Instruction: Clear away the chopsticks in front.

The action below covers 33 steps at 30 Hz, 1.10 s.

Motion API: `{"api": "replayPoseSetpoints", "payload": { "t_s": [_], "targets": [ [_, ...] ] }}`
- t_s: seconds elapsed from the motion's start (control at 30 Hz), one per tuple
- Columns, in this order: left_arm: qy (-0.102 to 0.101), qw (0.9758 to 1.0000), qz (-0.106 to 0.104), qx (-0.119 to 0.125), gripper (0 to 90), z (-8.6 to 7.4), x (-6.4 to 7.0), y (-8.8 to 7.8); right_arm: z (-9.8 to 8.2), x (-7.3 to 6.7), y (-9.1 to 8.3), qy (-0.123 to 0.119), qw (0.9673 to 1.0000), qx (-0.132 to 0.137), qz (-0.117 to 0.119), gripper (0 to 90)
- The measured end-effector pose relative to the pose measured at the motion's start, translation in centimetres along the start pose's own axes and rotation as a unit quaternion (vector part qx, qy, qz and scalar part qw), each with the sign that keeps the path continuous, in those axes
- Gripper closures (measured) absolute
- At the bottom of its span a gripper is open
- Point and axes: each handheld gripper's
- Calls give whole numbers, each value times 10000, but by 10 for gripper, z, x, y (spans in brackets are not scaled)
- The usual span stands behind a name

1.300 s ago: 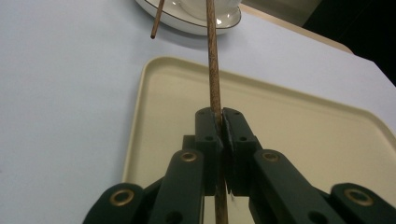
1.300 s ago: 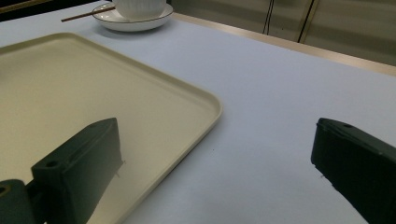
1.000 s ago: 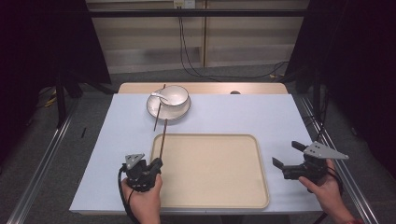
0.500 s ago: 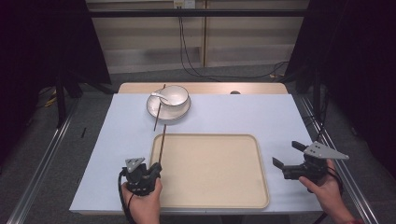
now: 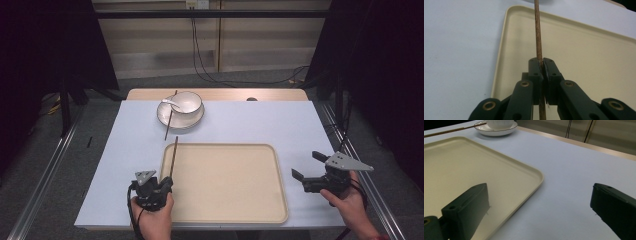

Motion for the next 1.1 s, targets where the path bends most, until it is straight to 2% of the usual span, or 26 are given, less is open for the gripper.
{"api": "replayPoseSetpoints", "payload": {
  "t_s": [0.27, 0.5, 0.77, 1.1],
  "targets": [
    [-12, 9999, 99, -83, 857, -2, -1, 2, 0, 0, 0, -5, 10000, -4, 18, 14],
    [35, 9998, 192, -65, 856, -2, -2, 4, 0, 0, 0, 3, 10000, -3, -20, 15],
    [115, 9991, 373, -178, 855, -3, -3, 7, 0, 0, 0, -16, 10000, 5, -38, 16],
    [152, 9988, 442, -115, 844, -3, -3, 10, 0, 0, 0, -37, 10000, 4, -38, 16]
  ]
}}
Point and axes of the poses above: each handheld gripper's, and its own axes: y roughly forward along the jaws, z roughly out of its top, x roughly to its right, and after that the axes turned 15 degrees about -y, right-handed
